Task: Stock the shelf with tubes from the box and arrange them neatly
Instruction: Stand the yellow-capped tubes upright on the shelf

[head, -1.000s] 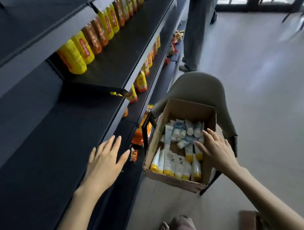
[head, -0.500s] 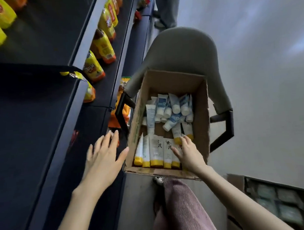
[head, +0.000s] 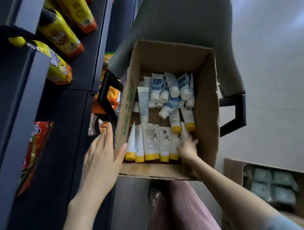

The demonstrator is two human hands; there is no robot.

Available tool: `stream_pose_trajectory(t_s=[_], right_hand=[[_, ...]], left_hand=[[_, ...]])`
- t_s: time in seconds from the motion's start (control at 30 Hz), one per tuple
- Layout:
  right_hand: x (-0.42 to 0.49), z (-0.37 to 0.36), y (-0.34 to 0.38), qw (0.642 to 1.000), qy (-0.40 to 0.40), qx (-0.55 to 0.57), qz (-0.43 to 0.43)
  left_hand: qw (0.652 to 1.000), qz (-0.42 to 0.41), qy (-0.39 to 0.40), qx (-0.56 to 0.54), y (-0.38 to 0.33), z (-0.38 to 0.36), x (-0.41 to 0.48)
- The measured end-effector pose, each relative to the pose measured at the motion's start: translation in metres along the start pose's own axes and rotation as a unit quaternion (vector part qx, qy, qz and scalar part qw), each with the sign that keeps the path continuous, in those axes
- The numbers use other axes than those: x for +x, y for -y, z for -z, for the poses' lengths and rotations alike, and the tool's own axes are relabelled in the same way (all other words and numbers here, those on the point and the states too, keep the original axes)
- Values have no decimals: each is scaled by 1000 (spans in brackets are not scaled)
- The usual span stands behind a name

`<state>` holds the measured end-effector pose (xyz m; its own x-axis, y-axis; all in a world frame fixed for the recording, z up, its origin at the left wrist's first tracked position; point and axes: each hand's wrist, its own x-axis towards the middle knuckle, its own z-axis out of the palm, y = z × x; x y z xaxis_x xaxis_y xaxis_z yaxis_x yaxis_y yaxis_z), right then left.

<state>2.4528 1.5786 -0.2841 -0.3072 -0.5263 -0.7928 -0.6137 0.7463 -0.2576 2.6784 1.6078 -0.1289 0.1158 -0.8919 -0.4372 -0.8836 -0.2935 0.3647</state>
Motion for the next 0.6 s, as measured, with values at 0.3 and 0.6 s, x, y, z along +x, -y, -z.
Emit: stream_pose_trajectory(t_s=[0.3, 0.6], right_hand=[[13, -18, -17, 971, 12, 226, -76], [-22, 2, -1, 915, 170, 362, -51]], left_hand=[[998, -21, 6, -53, -9, -28, 0], [997, -13, 22, -78, -7, -35, 0]])
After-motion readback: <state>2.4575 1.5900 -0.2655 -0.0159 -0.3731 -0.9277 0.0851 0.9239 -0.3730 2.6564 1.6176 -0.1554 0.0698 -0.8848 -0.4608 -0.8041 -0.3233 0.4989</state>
